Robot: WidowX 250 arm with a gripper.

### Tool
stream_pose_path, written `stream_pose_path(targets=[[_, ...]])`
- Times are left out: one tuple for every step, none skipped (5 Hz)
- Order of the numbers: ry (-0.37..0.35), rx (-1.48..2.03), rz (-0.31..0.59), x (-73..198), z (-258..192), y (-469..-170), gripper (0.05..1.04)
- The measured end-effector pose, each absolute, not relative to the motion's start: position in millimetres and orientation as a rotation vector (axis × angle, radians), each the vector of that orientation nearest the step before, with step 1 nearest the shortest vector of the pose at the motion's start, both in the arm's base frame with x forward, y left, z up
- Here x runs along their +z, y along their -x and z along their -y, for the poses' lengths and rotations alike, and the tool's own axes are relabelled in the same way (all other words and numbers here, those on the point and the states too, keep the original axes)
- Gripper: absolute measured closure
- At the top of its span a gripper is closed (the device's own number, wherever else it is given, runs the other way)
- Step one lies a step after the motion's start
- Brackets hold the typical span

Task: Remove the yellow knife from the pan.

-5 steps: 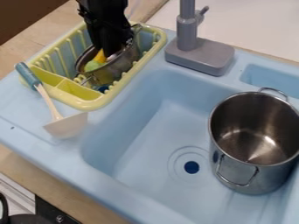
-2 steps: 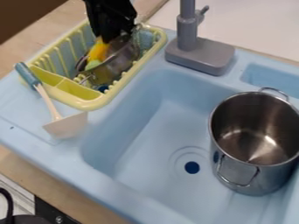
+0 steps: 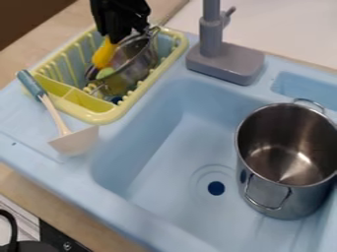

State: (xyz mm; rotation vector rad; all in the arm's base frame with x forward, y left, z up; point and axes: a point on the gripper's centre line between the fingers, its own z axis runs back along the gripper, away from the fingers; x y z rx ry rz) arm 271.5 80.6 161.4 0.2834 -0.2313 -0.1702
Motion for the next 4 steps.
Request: stream_pose_path(targets=[[-0.315,-0.191,0.238,174,-73,-265,0.925],[-0.332,-0.2,0.203,179,-67,-256,0.925],[-0.343,-0.237,0.201,183,-54,-246,0.925],[-0.337,-0.299,0.229,189,-35,-237,0.925]])
